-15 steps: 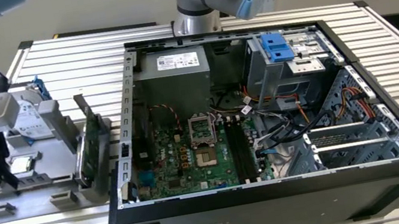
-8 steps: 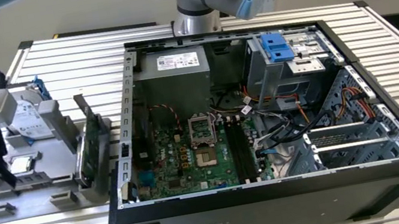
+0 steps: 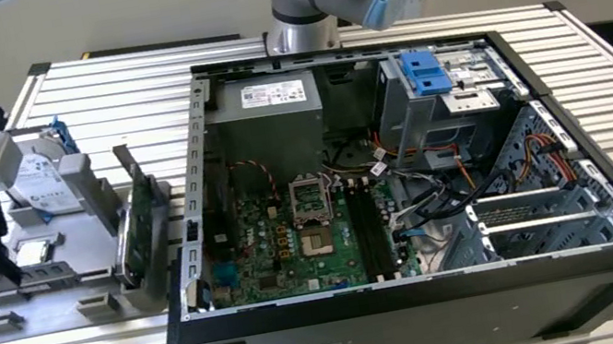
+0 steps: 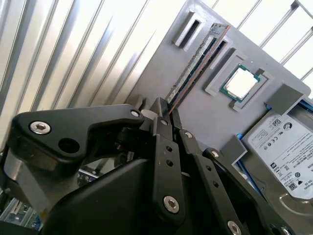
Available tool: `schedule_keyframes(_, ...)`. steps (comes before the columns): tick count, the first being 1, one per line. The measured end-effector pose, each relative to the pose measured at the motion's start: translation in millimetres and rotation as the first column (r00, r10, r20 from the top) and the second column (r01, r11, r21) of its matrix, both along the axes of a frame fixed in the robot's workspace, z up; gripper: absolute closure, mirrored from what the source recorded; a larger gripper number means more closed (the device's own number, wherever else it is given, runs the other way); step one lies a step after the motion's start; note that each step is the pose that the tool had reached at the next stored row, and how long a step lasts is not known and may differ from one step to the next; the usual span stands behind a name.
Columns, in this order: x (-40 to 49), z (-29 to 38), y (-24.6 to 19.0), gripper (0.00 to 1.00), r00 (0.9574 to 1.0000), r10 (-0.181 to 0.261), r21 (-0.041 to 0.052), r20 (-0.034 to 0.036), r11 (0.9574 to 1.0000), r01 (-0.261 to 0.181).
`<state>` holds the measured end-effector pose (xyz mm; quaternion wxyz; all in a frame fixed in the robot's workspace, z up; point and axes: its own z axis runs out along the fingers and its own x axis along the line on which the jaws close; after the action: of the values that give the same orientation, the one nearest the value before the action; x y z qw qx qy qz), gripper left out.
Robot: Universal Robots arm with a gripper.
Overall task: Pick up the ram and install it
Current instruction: 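Pick up the ram and move it above insertion slot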
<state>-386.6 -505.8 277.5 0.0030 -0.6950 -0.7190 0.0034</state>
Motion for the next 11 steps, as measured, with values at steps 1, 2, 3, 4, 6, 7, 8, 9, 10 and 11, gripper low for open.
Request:
schedule_keyframes(1, 0.0, 0.5, 0.0, 1.00, 1.0000, 0.000, 0.0001, 0.0002, 1.0000, 0.000)
schedule_keyframes(2, 0.0, 1.1, 0.0, 1.00, 1.0000, 0.000, 0.0001, 0.0001, 1.0000, 0.000)
schedule_keyframes(3, 0.0, 1.8, 0.0, 1.00, 1.0000, 0.000, 0.0000, 0.0000, 1.0000, 0.000)
schedule_keyframes(4, 0.0, 2.4, 0.0, 1.00, 1.0000, 0.000, 0.0000, 0.0000, 1.0000, 0.000)
schedule_keyframes(6, 0.0, 3.5, 0.0, 1.00, 1.0000, 0.000, 0.0001, 0.0001, 1.0000, 0.000)
schedule_keyframes(7, 0.0, 4.1, 0.0, 1.00, 1.0000, 0.000, 0.0001, 0.0000, 1.0000, 0.000)
schedule_keyframes(8, 0.0, 4.7, 0.0, 1.00, 1.0000, 0.000, 0.0000, 0.0001, 1.0000, 0.000)
schedule_keyframes(9, -0.1, 5.2, 0.0, 1.00, 1.0000, 0.000, 0.0001, 0.0001, 1.0000, 0.000)
schedule_keyframes(10, -0.1, 5.8, 0.0, 1.00, 1.0000, 0.000, 0.0001, 0.0000, 1.0000, 0.000)
schedule_keyframes(11, 0.0, 6.5, 0.0, 1.00, 1.0000, 0.000, 0.0000, 0.0000, 1.0000, 0.000)
